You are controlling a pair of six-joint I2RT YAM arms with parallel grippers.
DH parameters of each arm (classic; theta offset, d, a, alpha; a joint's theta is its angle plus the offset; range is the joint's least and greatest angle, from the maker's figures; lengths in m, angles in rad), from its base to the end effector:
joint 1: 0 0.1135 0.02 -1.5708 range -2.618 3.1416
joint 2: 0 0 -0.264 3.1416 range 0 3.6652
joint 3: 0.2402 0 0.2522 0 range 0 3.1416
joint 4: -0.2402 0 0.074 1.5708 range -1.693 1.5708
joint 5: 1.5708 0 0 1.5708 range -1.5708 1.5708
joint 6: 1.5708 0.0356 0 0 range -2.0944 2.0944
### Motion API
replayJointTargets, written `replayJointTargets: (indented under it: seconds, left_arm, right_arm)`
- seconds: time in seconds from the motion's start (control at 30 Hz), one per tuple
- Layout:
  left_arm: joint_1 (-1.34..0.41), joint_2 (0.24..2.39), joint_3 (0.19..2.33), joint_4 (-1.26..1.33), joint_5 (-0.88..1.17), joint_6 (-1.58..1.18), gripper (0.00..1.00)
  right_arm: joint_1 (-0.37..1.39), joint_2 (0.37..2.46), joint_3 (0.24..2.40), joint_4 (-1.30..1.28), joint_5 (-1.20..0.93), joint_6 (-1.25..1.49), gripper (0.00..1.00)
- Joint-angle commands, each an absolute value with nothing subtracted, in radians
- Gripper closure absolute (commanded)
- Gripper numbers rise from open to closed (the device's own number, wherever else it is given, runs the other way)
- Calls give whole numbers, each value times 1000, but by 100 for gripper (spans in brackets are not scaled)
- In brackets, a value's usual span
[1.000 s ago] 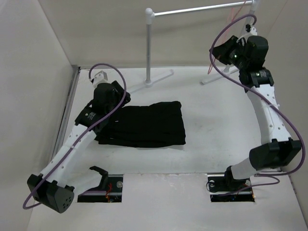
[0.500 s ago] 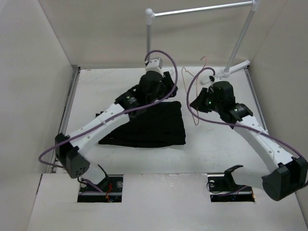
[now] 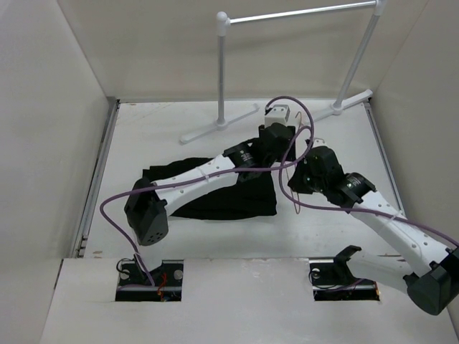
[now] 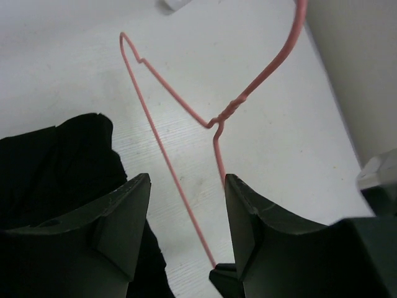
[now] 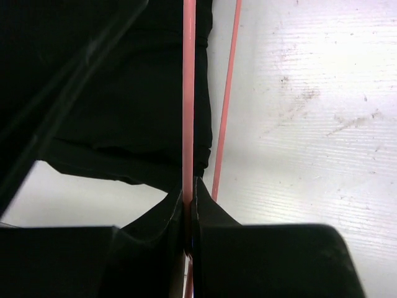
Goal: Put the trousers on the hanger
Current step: Pick up the hanger from the clothesline.
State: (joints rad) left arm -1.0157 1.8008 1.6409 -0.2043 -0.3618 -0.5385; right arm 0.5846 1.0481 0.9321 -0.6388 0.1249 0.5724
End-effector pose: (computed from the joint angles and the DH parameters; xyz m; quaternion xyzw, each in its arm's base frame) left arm 0.2383 -0.3604 0.3526 0.0923 0.8112 -0.2857 0.5018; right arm 0.1843 0.1167 0.2986 0.0192 0.9163 0.1686 0.3629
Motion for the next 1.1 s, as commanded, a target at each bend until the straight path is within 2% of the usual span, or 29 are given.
replayJointTargets:
  seconds: [0.0,0.17,0.33,0.53,0.63,0.7,0.83,0.9,0.97,1.07]
  left_arm:
    - [-1027,1821,1719,-129,-446,-517,51]
    - [-1042,1862,1758,-83,-445,-514,51]
    - [-1036,1940,1812,-94,-468,-508,56]
    - [-1038,1985,1839,-83,-529,-495,72]
    - [-1038,1985,1841,-75,-552,-492,91]
    - [-1044,1971,1839,-78,-564,-492,97]
    - [-1058,1908,1767,-29,-612,-505,100]
    - [-1061,1867,1695,35,-638,-514,100]
    - [-1064,1836,1634,76,-673,-532,100]
    - [-1068,1793,1540,133,-744,-581,100]
  right_arm:
    - [614,1009,936,-624,164,578,93]
    - [634,1000,930,-629,167,591,93]
    - [657,986,945,-629,169,598,93]
    - [665,954,937,-632,170,621,93]
    - [665,939,936,-641,160,624,93]
    - [665,933,936,-661,170,629,91]
    - [653,904,928,-667,183,632,78]
    - [653,879,923,-667,176,632,62]
    - [650,848,916,-675,166,632,50]
    - [634,805,902,-690,138,640,44]
